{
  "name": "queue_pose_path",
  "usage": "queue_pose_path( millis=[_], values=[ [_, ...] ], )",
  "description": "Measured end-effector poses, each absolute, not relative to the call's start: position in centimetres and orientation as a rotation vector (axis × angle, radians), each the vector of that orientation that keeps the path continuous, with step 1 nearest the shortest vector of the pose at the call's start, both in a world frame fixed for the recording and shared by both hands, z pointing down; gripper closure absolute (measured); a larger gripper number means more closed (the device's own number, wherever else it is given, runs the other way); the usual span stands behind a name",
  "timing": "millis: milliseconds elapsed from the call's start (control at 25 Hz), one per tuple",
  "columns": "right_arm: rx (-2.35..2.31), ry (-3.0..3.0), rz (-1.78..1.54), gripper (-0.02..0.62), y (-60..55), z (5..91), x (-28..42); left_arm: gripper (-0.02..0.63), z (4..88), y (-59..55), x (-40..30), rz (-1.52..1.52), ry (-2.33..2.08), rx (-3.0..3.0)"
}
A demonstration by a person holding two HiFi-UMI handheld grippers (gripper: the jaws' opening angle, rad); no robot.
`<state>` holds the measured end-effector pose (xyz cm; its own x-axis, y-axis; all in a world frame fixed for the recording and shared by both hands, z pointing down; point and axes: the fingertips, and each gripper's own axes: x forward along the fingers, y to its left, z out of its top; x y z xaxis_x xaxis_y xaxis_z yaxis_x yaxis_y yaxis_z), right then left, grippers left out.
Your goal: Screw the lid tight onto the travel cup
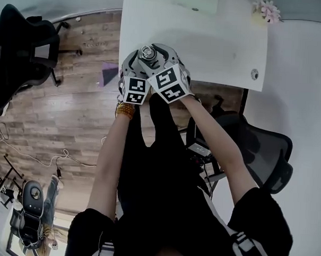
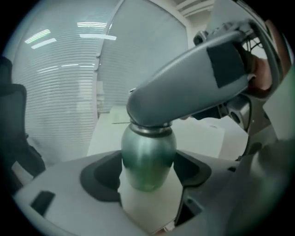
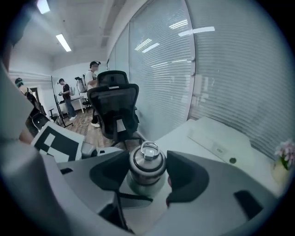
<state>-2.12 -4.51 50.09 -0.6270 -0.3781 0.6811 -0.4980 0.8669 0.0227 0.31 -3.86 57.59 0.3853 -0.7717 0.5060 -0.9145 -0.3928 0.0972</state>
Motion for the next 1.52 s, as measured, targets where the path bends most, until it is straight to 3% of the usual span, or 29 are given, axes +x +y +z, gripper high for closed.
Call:
queue_pose_path(
  millis=[160, 640, 680, 760, 920, 1080, 1520],
  values=[
    [0.519, -2.342, 0.097, 0.342, -4.2, 50.0, -2.4, 0.256, 57.5, -4.0, 0.3, 0.539, -1.458, 2.302],
    [-0.135, -2.408, -0.175, 0.337, -2.5, 50.0, -2.1, 0.244, 57.8, -3.3, 1.4, 0.677, -0.814, 2.674],
    [-0.130, -2.409, -0.174, 0.331, -2.3, 49.9, -2.2, 0.244, 57.8, -3.3, 1.4, 0.689, -0.806, 2.681],
    [-0.047, -2.445, -0.086, 0.250, -2.0, 49.5, -2.5, 0.209, 57.7, -2.9, 0.7, 0.697, -0.896, 2.672],
    [0.315, -2.448, 0.207, 0.260, -3.2, 49.0, -2.4, 0.206, 56.9, -2.9, -0.2, 0.620, -1.247, 2.518],
    [0.515, -2.359, 0.242, 0.334, -3.8, 49.6, -2.7, 0.224, 57.1, -3.5, 0.8, 0.606, -1.471, 2.349],
    [0.024, -2.435, -0.030, 0.336, -2.2, 49.6, -2.7, 0.239, 57.5, -3.4, 1.6, 0.643, -1.182, 2.561]
  ],
)
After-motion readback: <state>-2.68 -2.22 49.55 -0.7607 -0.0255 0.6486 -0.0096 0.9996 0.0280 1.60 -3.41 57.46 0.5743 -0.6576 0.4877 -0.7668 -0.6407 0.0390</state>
